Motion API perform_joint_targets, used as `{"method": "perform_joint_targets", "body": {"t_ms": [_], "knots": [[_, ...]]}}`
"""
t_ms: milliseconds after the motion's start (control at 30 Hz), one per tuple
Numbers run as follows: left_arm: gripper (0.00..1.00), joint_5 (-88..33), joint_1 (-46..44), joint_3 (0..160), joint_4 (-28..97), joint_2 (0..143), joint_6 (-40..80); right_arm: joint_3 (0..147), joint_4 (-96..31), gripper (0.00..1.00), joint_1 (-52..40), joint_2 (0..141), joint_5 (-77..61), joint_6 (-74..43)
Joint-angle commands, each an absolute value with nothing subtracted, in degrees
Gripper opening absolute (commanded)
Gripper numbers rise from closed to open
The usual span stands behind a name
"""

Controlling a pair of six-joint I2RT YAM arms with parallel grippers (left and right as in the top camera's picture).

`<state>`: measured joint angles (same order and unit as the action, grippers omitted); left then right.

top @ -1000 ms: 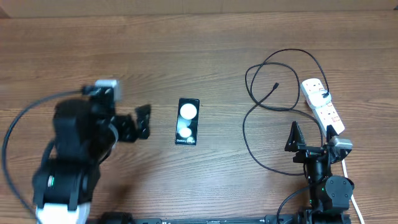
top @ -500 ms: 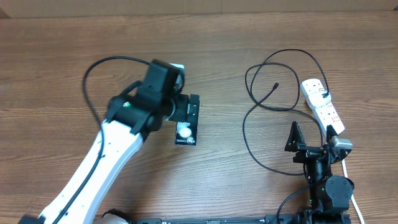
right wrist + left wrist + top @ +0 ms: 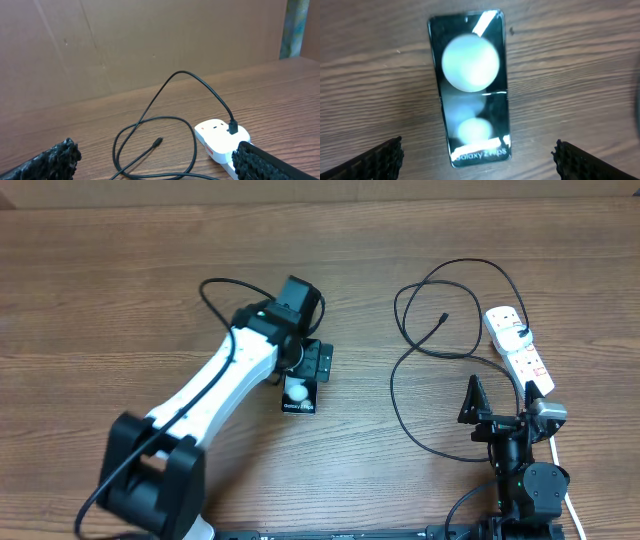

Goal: Plug charger to phone and switch on socket
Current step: 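Lower the left gripper onto the phone and align with its edges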

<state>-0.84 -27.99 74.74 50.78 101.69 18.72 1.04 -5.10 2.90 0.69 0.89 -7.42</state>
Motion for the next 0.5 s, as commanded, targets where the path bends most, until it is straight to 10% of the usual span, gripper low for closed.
{"method": "perform_joint_targets", "body": {"t_ms": [0,467], "knots": [[0.99,1.72,-28.75,76.07,50.5,105.6,19.7,0.45,-4.64,1.0,2.59,0.16,1.23,-7.05],[1.0,0.08,-28.77,76.01,47.11,113.56,16.82,0.45,-4.64,1.0,2.59,0.16,1.23,-7.05]]}}
